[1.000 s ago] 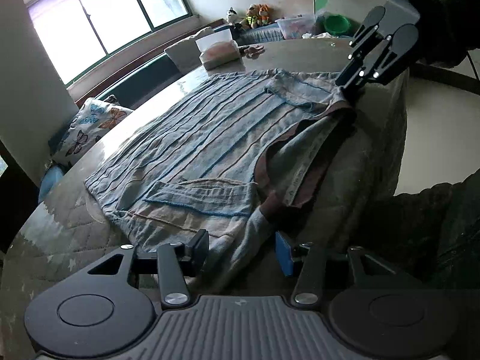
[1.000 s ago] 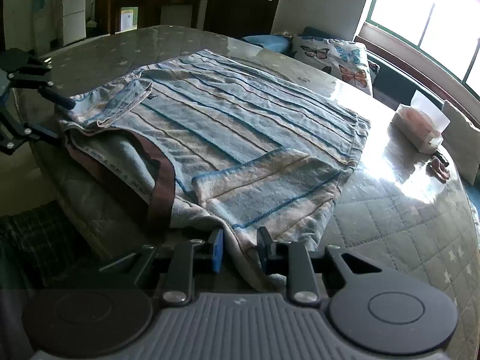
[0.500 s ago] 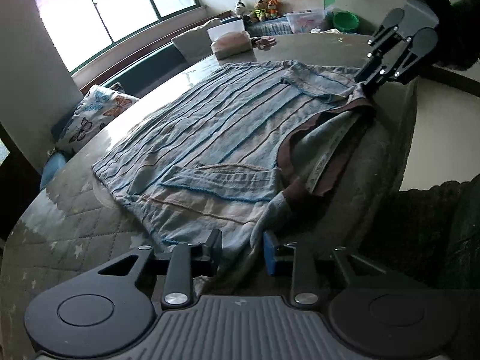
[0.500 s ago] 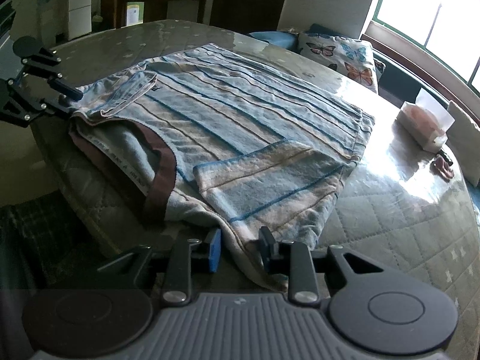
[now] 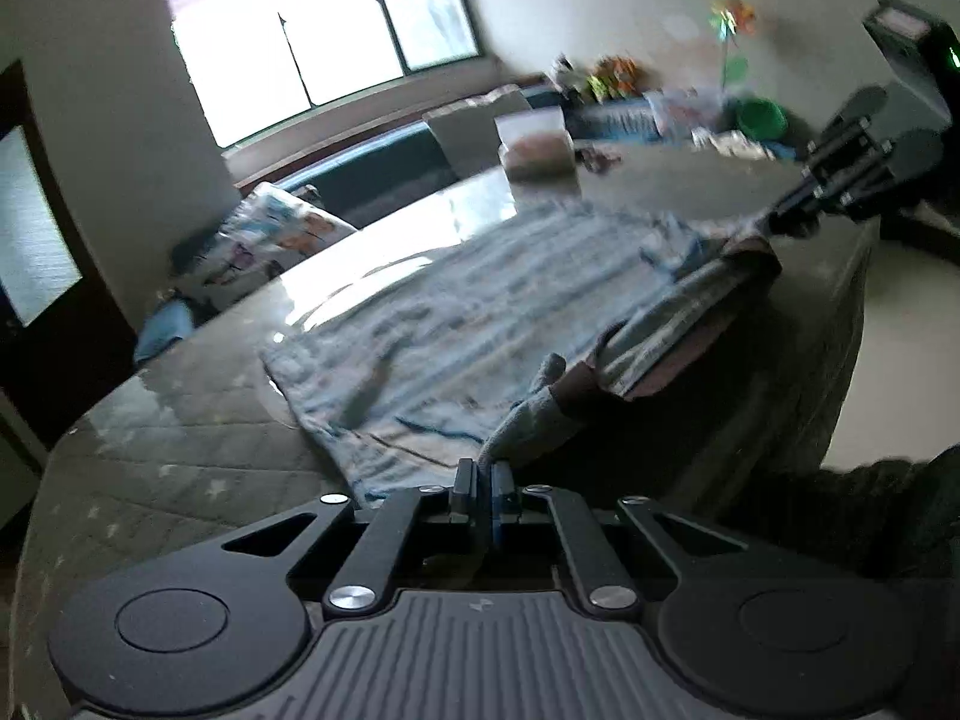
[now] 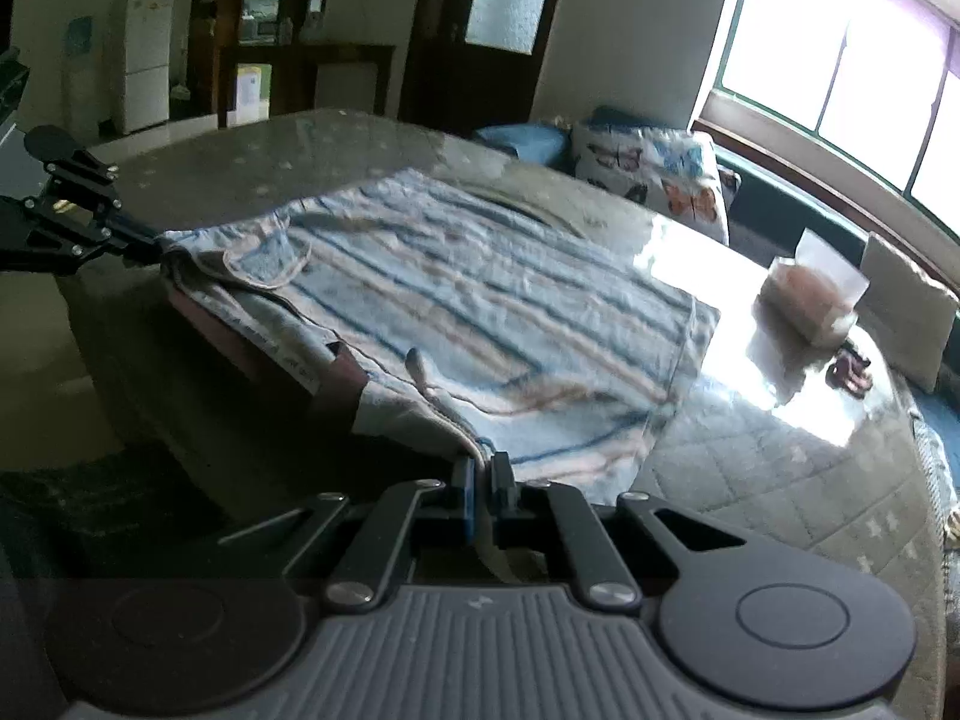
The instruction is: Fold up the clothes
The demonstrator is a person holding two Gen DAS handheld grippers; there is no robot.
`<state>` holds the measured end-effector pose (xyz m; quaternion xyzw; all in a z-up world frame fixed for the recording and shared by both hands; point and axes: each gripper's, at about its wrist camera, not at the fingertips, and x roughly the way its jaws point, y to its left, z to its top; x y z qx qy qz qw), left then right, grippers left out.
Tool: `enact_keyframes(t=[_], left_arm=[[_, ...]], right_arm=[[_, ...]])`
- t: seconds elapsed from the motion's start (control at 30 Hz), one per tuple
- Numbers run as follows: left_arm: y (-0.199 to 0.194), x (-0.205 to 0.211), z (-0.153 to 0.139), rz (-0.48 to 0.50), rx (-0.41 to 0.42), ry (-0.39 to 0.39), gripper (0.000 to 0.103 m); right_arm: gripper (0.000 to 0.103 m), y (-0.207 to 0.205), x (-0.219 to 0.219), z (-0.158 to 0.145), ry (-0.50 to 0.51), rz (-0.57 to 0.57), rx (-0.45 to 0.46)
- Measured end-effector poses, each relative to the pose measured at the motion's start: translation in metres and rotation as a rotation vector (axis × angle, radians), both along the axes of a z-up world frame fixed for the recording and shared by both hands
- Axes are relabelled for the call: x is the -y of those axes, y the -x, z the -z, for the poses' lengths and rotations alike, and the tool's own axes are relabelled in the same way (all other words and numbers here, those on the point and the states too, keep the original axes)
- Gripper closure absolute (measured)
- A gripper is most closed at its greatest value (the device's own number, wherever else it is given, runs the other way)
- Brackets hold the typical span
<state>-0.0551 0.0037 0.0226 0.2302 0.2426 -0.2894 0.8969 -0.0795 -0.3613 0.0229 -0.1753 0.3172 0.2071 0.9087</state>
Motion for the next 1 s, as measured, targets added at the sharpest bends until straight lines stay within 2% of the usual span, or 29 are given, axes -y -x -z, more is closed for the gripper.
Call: enact_keyframes(t=[0.17,0.23,0.37,0.57,0.7,0.8,1.0], left_arm=[[0.029,-0.015,-0.032,-0.056,0.058,0.072,0.099],[0.027,-0.017,-0.043,-0.079,0.076,0.090,0.099],[0.003,-0.016,-0.056,-0.110,0.109,0.108,0.099],[-0.060,-0.006,-0.066,-0.138,0.131,0.112,0.099],[-0.111,0.000,-0.066,-0.149,0.096,0.106,0.099],[-0.154,0.006,-0.059,-0.156,0.048,0.093,0.099],[-0.229,0.020,-0.032,-0.178,-0.049,0.063,0.099]], right_arm=[[0.099,0.032,-0.004,-0.033,-0.040,-0.018,0.055],[0.099,0.034,-0.007,-0.047,-0.048,-0.026,0.095],[0.099,0.011,-0.011,-0.062,-0.040,-0.036,0.149],[0.099,-0.053,-0.011,-0.075,-0.061,-0.011,0.146],[0.099,-0.105,-0.007,-0.075,-0.070,0.011,0.119],[0.099,-0.148,-0.005,-0.065,-0.082,0.041,0.076],[0.099,-0.227,-0.002,-0.022,-0.082,0.101,-0.014]])
